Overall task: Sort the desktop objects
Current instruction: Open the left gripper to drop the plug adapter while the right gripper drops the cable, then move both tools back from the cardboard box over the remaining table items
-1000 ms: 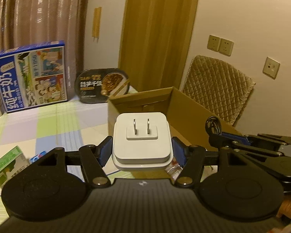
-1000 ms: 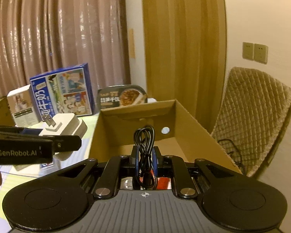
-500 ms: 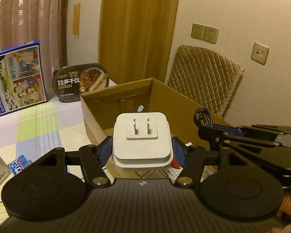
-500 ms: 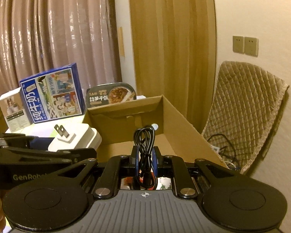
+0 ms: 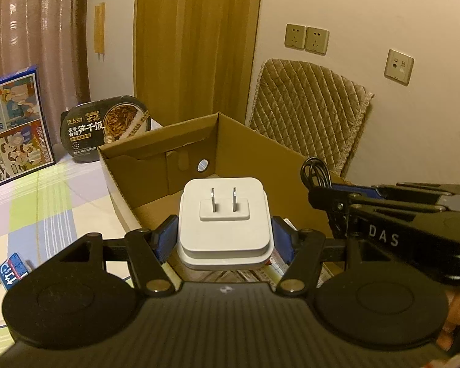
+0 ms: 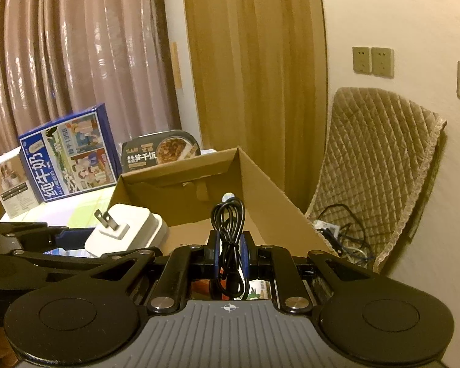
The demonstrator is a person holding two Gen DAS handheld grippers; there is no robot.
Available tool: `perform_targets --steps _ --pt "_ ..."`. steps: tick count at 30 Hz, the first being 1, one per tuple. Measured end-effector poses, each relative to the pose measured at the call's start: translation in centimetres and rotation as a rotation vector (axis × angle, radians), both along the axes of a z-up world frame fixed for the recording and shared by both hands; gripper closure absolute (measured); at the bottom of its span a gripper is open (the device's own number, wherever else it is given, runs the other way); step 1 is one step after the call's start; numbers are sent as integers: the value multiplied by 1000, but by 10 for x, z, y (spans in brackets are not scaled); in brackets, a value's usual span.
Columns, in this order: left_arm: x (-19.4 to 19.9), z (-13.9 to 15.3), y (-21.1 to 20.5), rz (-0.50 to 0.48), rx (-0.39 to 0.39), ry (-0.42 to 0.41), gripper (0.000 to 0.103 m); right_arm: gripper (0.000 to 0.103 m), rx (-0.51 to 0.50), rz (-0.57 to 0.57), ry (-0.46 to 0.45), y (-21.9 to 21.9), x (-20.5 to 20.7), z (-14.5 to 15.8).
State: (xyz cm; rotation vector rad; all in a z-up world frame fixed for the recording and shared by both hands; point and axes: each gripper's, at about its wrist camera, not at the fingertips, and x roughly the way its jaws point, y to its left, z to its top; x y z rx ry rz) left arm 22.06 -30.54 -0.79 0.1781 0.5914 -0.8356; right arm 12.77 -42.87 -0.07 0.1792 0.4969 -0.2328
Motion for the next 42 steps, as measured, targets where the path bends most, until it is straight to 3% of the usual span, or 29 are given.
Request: perform_targets --steps 24,25,28,29,42 --pt "6 -2 1 24 9 -6 41 92 45 6 8 -8 4 -8" --pt "7 -2 3 33 8 -5 41 89 52 0 7 -9 5 -8" --pt "13 0 10 63 -1 0 39 60 64 -29 -10 -15 3 -7" --pt "15 0 13 72 -3 1 39 55 64 -37 -13 -16 3 -6" --pt "23 0 35 138 -4 11 34 46 62 -25 -16 -11 6 -5"
